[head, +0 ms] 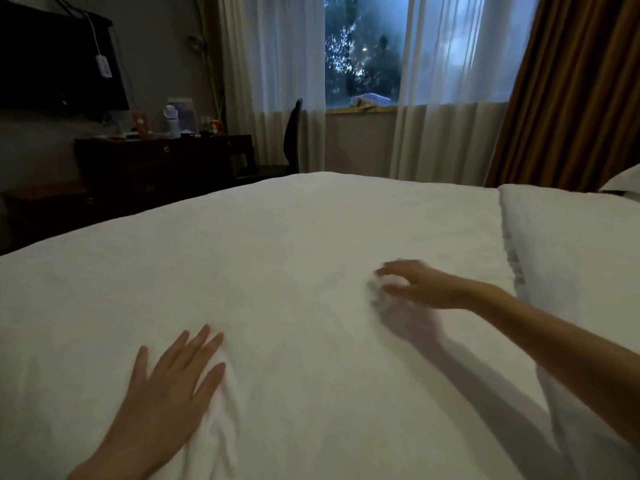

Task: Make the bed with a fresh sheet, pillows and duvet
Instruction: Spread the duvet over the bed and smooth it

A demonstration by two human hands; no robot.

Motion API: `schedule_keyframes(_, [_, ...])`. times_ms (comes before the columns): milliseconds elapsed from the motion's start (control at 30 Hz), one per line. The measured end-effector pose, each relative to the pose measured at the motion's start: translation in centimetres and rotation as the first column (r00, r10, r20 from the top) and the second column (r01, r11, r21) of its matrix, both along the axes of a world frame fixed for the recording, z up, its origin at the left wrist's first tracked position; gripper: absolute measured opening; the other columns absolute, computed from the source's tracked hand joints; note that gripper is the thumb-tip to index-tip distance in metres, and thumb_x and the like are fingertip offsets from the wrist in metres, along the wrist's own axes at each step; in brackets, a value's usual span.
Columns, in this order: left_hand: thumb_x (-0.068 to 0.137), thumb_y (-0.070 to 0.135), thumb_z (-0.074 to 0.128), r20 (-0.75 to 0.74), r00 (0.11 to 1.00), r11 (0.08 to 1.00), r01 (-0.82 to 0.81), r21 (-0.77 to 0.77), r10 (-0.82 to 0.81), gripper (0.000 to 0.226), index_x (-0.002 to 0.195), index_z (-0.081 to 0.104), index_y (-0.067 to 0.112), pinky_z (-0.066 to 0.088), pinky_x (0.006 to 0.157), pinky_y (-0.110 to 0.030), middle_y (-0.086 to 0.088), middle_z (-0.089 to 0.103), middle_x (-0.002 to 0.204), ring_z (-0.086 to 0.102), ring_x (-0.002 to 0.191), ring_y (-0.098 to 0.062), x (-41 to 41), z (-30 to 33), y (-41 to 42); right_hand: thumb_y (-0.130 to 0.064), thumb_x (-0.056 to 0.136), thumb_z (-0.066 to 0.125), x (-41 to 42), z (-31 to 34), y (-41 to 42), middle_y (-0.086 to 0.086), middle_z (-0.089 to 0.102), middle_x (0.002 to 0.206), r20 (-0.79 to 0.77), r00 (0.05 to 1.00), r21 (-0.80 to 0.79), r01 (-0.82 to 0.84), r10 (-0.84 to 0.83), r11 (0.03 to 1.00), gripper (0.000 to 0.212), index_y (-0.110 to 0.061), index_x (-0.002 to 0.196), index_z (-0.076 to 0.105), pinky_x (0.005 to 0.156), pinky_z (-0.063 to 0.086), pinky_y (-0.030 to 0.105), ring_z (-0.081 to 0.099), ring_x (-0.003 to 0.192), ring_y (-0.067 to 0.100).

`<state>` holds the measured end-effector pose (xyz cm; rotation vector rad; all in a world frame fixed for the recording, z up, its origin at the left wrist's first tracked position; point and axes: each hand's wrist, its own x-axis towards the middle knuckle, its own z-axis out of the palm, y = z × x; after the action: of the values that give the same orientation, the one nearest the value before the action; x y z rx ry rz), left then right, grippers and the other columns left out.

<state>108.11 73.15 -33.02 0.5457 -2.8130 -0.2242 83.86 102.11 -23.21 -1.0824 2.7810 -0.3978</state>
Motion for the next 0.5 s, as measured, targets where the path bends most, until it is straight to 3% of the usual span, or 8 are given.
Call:
schedule_keyframes(67, [0.059, 0.068, -0.019, -0.019, 1.0, 1.0, 0.011, 0.027, -0.01, 0.076, 0.133, -0.007, 0.057, -0.012, 0.115, -0.037, 0.037, -0.013, 0.141, -0.015, 0.132, 0.013, -0.8, -0.1, -0.4, -0.05, 0.101, 0.026, -4.8, -1.9, 4.3, 0.006, 0.014, 0.16, -0.158, 0.91, 0.125, 0.403, -0.383, 0.906, 0.059, -0.024, 0.153, 0.016, 0.119, 0.009, 0.042, 0.012, 0.147, 0.028])
schedule_keyframes(133, [0.055, 0.069, -0.02, -0.04, 0.999, 0.998, 0.005, 0.057, -0.003, 0.073, 0.128, -0.013, 0.059, -0.013, 0.115, -0.038, 0.039, -0.016, 0.137, -0.015, 0.129, 0.015, -1.6, 0.3, -0.5, -0.058, 0.097, 0.017, -6.5, -4.5, 6.4, 0.012, 0.006, 0.161, -0.175, 0.733, 0.124, 0.679, -0.658, 0.723, 0.066, -0.027, 0.154, 0.004, 0.117, 0.002, 0.052, 0.004, 0.147, 0.037])
schedule_keyframes(200, [0.052, 0.069, -0.021, -0.043, 0.999, 0.998, 0.001, 0.059, 0.002, 0.073, 0.124, -0.013, 0.061, -0.012, 0.116, -0.038, 0.041, -0.018, 0.133, -0.015, 0.127, 0.017, -2.3, 0.5, -0.5, -0.067, 0.093, 0.011, -6.2, -6.2, 4.3, 0.018, 0.002, 0.16, -0.105, 0.624, 0.115, 0.781, -0.775, 0.613, 0.07, -0.031, 0.154, 0.001, 0.115, -0.001, 0.058, 0.001, 0.145, 0.043])
schedule_keyframes(233, [0.051, 0.07, -0.021, -0.064, 0.998, 0.998, 0.008, 0.054, -0.005, 0.073, 0.123, -0.011, 0.062, -0.012, 0.116, -0.037, 0.042, -0.017, 0.132, -0.015, 0.127, 0.017, -2.6, 0.6, -0.8, -0.07, 0.091, 0.008, -5.9, -6.6, 2.0, 0.017, -0.002, 0.16, -0.081, 0.638, 0.131, 0.769, -0.766, 0.626, 0.072, -0.035, 0.153, -0.001, 0.113, -0.003, 0.063, -0.001, 0.145, 0.044])
schedule_keyframes(333, [0.06, 0.08, -0.017, -0.18, 0.983, 0.996, 0.041, 0.074, -0.028, 0.074, 0.128, 0.008, 0.065, -0.009, 0.115, -0.033, 0.044, 0.003, 0.139, -0.007, 0.131, 0.023, -3.0, -0.5, -2.3, -0.075, 0.088, 0.009, -3.8, -6.4, -7.2, 0.011, -0.009, 0.161, -0.068, 0.829, 0.139, 0.559, -0.555, 0.817, 0.073, -0.042, 0.151, -0.004, 0.109, -0.007, 0.068, -0.008, 0.146, 0.041])
schedule_keyframes(400, [0.085, 0.072, -0.007, -0.196, 0.977, 0.992, 0.104, 0.076, -0.087, 0.07, 0.132, 0.04, 0.053, 0.001, 0.113, -0.029, 0.031, 0.039, 0.14, 0.004, 0.132, 0.024, -2.9, -1.6, -3.3, -0.076, 0.088, 0.013, 0.1, -6.5, -13.2, 0.009, -0.01, 0.161, -0.105, 0.949, 0.148, 0.31, -0.297, 0.939, 0.075, -0.04, 0.151, -0.004, 0.109, -0.011, 0.066, -0.01, 0.146, 0.037])
schedule_keyframes(467, [0.099, 0.051, 0.006, -0.249, 0.96, 0.987, 0.149, 0.056, -0.13, 0.063, 0.126, 0.059, 0.032, 0.005, 0.113, -0.026, 0.013, 0.06, 0.129, 0.01, 0.133, 0.023, -2.8, -2.0, -4.0, -0.072, 0.091, 0.019, 6.4, -6.8, -17.1, 0.009, -0.012, 0.16, -0.122, 0.991, 0.151, -0.032, 0.051, 0.988, 0.077, -0.034, 0.152, -0.007, 0.113, -0.013, 0.059, -0.014, 0.147, 0.032])
schedule_keyframes(500, [0.101, 0.047, 0.008, -0.271, 0.953, 0.988, 0.15, 0.043, -0.133, 0.062, 0.122, 0.063, 0.026, 0.004, 0.114, -0.026, 0.008, 0.063, 0.125, 0.012, 0.133, 0.021, -2.7, -2.0, -4.4, -0.066, 0.094, 0.024, 9.8, -6.8, -18.1, 0.008, -0.014, 0.16, -0.096, 0.97, 0.152, -0.208, 0.224, 0.966, 0.075, -0.032, 0.152, -0.008, 0.115, -0.014, 0.054, -0.016, 0.146, 0.029])
